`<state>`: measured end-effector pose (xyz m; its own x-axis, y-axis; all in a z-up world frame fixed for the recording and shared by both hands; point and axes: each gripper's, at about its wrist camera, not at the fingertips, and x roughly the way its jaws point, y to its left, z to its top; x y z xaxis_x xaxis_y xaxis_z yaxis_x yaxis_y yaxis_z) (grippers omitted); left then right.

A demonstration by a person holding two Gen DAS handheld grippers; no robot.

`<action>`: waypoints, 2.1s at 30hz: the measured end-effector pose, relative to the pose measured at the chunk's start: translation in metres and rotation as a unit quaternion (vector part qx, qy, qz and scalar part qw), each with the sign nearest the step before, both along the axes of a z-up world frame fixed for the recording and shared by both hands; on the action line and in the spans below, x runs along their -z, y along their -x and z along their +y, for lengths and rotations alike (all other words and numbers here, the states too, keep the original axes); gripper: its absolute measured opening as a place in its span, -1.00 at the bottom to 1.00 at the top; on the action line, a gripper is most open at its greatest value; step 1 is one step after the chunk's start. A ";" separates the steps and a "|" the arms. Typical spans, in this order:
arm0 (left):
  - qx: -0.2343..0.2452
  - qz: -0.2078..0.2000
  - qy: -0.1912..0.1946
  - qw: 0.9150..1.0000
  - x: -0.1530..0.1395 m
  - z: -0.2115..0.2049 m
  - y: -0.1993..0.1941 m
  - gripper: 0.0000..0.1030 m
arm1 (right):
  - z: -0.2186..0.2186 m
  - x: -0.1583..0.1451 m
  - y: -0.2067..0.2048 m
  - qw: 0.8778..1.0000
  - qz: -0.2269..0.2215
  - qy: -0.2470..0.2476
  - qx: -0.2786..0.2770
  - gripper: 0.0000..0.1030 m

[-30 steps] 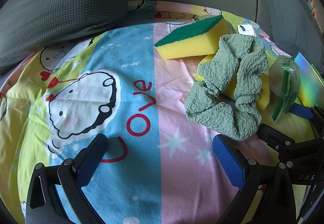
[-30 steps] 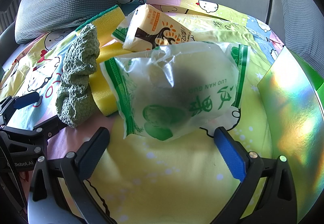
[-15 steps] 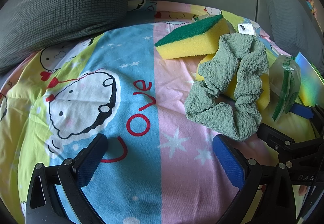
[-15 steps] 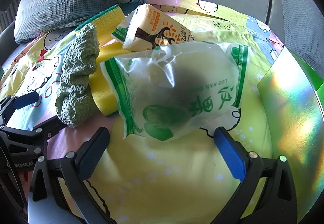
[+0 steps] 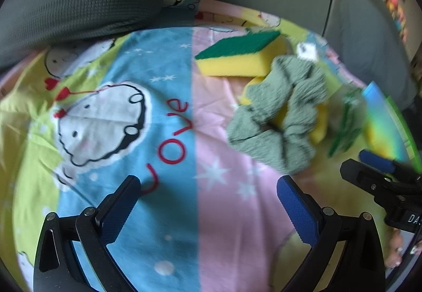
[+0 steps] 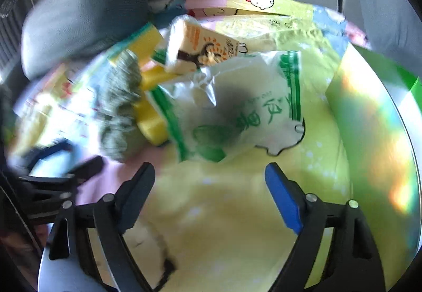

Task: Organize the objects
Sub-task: 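Reach the right gripper toward the green crumpled cloth, then grasp the green crumpled cloth with the right gripper and lift, then carry the cloth into the white green-rimmed box and open the right gripper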

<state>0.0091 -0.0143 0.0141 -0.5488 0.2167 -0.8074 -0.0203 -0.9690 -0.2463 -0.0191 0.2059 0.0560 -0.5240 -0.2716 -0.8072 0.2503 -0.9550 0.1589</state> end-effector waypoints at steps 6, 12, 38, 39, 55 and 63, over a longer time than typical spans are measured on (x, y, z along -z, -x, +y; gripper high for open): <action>-0.023 -0.019 -0.125 0.992 -0.008 -0.010 0.009 0.99 | 0.013 -0.049 -0.005 0.995 -0.004 0.087 0.046 0.43; -0.028 -0.025 -0.137 0.990 -0.011 0.003 0.024 0.97 | -0.029 -0.084 0.026 0.991 0.014 0.129 0.032 0.28; 0.010 0.060 -0.092 0.994 -0.054 0.031 0.018 -0.40 | -0.059 -0.033 0.045 0.983 -0.041 0.180 -0.016 -0.69; 0.013 0.068 -0.088 0.994 -0.061 0.033 0.019 -0.40 | -0.055 -0.041 0.041 0.982 -0.027 0.186 -0.017 -0.69; 0.149 0.137 -0.070 0.977 -0.133 0.147 0.015 -0.40 | 0.068 -0.107 -0.018 0.954 0.112 0.267 0.073 -0.68; 0.216 0.133 -0.054 0.966 -0.134 0.210 0.013 -0.40 | 0.130 -0.102 -0.037 0.936 0.130 0.287 0.156 -0.66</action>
